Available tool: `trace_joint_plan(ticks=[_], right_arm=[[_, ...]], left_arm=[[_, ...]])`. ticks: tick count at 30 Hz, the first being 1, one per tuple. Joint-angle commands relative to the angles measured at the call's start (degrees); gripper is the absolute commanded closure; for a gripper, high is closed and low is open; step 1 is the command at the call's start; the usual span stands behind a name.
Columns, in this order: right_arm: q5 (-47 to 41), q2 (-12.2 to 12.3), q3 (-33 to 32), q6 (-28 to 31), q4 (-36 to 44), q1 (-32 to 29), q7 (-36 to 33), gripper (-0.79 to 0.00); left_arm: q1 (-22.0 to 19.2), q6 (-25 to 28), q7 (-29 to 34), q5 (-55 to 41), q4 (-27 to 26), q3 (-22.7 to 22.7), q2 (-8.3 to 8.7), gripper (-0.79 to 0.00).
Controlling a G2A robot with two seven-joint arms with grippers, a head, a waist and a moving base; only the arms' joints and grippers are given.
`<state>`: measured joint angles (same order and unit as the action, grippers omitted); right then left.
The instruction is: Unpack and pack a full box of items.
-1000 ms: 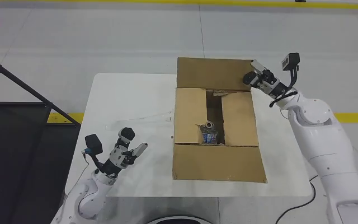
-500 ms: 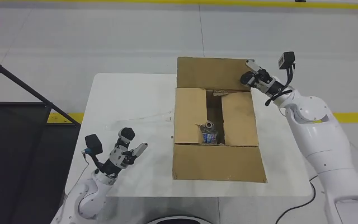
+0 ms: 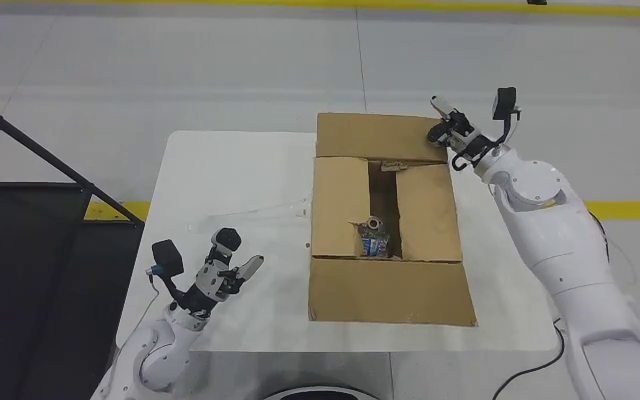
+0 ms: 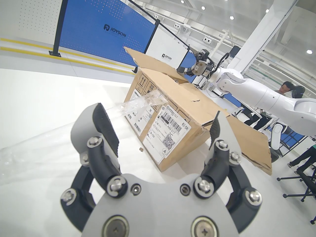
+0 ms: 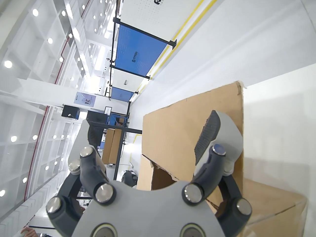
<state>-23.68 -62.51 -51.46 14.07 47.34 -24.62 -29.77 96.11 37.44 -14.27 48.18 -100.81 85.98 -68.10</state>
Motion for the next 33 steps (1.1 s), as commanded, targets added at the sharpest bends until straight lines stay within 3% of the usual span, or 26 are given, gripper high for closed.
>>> trace_joint_plan(ticks=[1, 13, 17, 21, 25, 33], right_arm=[[-0.48, -0.8, 0.83, -0.1, -2.72, 1.24, -1.37, -0.785], [-0.49, -3.64, 2.31, -1.53, -11.97, 5.5, -6.31, -0.785], [-3.29, -3.55, 0.13, 4.35, -11.98, 4.68, -8.03, -0.785], [-6.28, -2.76, -2.66, 11.1, -8.5, 2.54, -13.48, -0.785], [-7.66, -1.49, -4.86, 13.78, -1.96, -0.28, -23.32, -0.785], [-3.75, 0.32, -6.02, 8.03, 8.07, -4.46, -34.75, -0.785]], left_arm=[[0.0, 0.0, 0.0, 0.0, 0.0, 0.0, 0.0, -0.785], [0.0, 0.0, 0.0, 0.0, 0.0, 0.0, 0.0, -0.785], [0.0, 0.0, 0.0, 0.0, 0.0, 0.0, 0.0, -0.785], [-0.11, -0.06, 0.35, -0.43, -0.2, -0.25, -0.03, -0.785], [-0.16, -1.44, 0.23, -4.03, 0.04, 0.13, -0.15, -0.785], [-0.35, -1.14, 3.14, -10.43, -0.03, 0.52, -0.18, -0.785]])
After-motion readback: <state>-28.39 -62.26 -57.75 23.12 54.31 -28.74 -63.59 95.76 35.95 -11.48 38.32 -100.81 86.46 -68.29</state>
